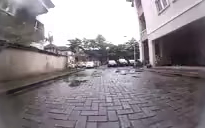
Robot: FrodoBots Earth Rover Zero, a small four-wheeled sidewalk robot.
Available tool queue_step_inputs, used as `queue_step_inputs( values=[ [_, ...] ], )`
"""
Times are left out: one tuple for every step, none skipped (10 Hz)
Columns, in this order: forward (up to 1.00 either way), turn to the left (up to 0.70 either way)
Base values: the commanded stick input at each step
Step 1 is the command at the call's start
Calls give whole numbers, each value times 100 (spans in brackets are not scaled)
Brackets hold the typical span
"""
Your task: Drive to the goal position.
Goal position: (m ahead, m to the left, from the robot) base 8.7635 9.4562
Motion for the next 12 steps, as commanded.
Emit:
queue_step_inputs(
  values=[
    [85, 0],
    [85, 0],
    [85, 0],
    [85, 0],
    [85, 0],
    [85, 0],
    [85, 0],
    [85, 0],
    [85, 0],
    [85, 0],
    [85, 0],
    [85, 0]
  ],
)
